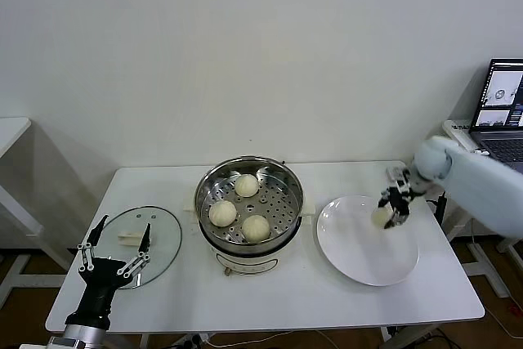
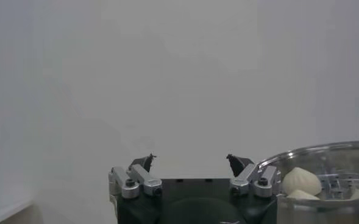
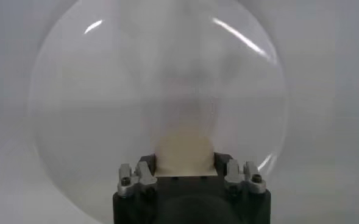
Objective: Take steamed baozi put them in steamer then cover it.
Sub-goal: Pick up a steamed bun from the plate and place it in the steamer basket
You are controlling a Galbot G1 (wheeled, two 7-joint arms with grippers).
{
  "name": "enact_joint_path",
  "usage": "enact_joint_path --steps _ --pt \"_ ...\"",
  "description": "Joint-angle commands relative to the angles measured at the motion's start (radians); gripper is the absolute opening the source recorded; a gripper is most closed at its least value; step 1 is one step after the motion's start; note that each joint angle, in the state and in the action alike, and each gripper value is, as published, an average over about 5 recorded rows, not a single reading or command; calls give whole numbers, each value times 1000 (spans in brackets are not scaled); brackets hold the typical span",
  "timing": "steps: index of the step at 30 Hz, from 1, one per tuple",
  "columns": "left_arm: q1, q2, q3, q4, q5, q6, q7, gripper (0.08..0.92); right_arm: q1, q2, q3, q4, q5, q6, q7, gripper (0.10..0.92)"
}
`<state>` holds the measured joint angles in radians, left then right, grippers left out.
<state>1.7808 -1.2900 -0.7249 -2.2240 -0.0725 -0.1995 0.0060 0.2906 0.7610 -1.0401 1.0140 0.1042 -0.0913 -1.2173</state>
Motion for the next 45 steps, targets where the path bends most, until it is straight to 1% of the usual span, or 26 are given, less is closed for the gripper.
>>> enact_joint_path --steps 1,6,15,19,25,33,45 --pt "-6 4 5 1 0 2 -1 823 475 122 -296 109 286 -35 -153 658" --pt "-8 7 10 1 2 5 -3 823 568 242 -367 168 407 -78 -147 661" --pt "-13 10 6 12 8 -5 -3 823 574 402 -440 233 475 -133 -73 661" --pt "-16 8 8 12 10 -5 -3 823 531 447 -455 226 463 -145 -33 657" --pt "-15 6 4 9 10 -8 -4 823 443 500 -459 174 419 -153 32 656" --pt "-14 5 -4 9 9 -11 -5 823 372 528 -460 118 375 -149 56 659" --pt "-16 4 -5 10 9 -12 -7 823 323 554 -453 62 359 -145 87 656"
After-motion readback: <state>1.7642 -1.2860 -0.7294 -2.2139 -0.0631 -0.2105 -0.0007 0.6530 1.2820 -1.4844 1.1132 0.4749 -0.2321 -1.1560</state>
